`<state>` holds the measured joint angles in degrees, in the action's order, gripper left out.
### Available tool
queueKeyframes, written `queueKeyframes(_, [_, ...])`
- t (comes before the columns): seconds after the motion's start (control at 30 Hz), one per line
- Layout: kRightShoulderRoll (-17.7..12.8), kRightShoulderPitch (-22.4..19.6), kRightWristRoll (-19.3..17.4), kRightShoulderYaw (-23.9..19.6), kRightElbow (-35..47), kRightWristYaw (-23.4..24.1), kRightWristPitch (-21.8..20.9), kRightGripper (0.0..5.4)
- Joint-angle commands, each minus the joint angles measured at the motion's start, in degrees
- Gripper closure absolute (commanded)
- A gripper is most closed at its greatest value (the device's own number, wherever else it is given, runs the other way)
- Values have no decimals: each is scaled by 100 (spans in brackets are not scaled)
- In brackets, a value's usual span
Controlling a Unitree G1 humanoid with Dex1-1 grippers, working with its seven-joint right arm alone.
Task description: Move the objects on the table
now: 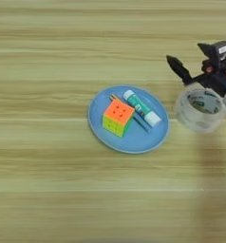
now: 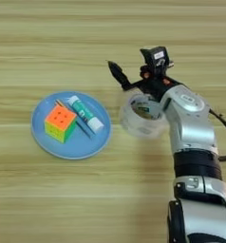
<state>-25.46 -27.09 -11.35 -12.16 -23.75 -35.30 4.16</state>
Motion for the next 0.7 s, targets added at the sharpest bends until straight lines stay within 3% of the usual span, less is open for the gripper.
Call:
queueKeyframes(0.03, [-546,-584,-3,-307,-145,153,-351,6])
queueKeyframes(0.27, [-1044,-519,-117,-629,-825,-105,-458,6])
queueKeyframes(0.47, [-1537,-480,-180,-620,-1300,-888,-213,6])
queueKeyframes(0.7, [-1652,-495,48,-298,-1894,-1293,-68,6])
